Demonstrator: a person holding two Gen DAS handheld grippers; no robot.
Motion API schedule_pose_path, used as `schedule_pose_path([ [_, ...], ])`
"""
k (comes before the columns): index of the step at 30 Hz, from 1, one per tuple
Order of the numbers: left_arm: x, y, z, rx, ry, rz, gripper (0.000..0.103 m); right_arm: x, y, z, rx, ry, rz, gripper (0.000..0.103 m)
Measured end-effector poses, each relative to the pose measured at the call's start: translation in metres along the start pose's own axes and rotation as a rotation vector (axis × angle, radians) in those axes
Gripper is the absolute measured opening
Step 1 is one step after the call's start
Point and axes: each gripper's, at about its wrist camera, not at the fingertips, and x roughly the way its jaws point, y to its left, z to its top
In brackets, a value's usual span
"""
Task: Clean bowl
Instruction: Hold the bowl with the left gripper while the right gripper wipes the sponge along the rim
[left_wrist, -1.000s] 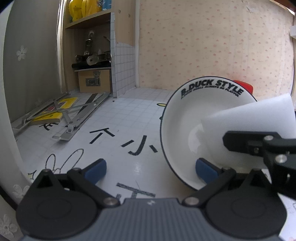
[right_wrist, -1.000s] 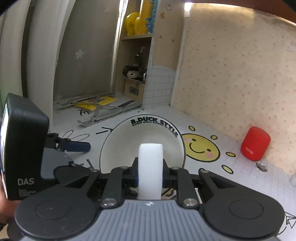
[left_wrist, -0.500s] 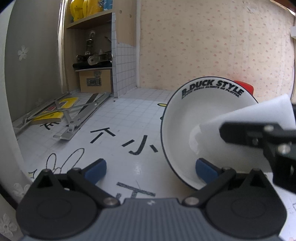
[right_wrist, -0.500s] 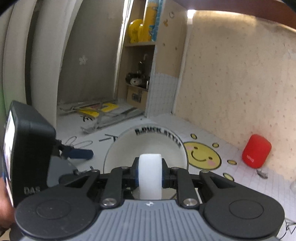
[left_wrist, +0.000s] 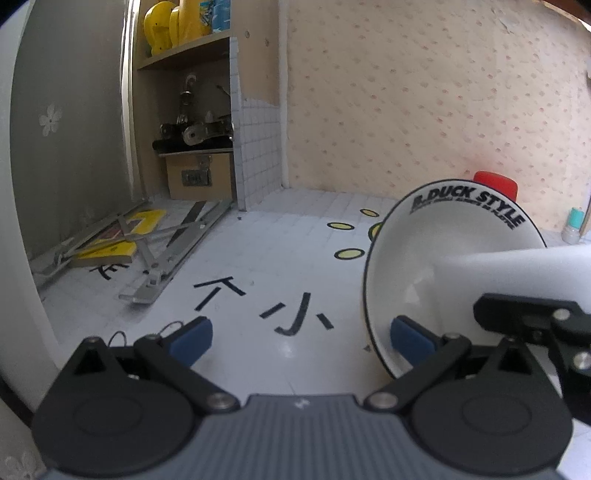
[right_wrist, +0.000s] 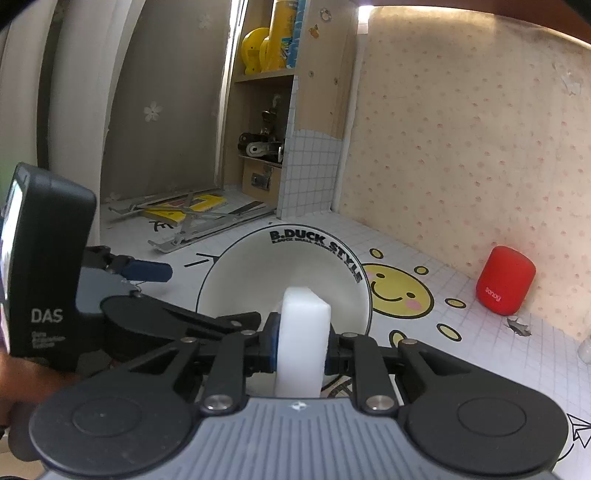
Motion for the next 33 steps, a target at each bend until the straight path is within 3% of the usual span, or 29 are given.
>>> schedule_pose_path([
  [8,-0.002,0.0,-0.008,-0.006,0.032,-0.017,0.103,0.0,-0.001,0.009,0.007,-0.043,-0.027,0.018],
  [13,-0.003,-0.001,-0.01,-0.01,0.029,-0.01,0.103,-0.002,0.007,0.021,-0.003,-0.079,0.014,0.018],
  [16,-0.003,-0.001,-0.01,-0.009,0.029,-0.009,0.103,-0.001,0.013,0.019,-0.02,-0.059,0.059,0.018],
  [22,-0.004,-0.001,-0.011,-0.008,0.026,-0.011,0.103,0.0,0.01,0.011,-0.022,-0.017,0.027,0.018],
  [28,-0.004,-0.001,-0.012,-0.009,0.025,-0.009,0.103,-0.002,0.01,0.017,-0.032,-0.032,0.027,0.017],
  [33,-0.005,-0.002,-0.012,-0.008,0.023,-0.01,0.103,0.001,0.018,0.019,-0.042,-0.054,0.078,0.017],
])
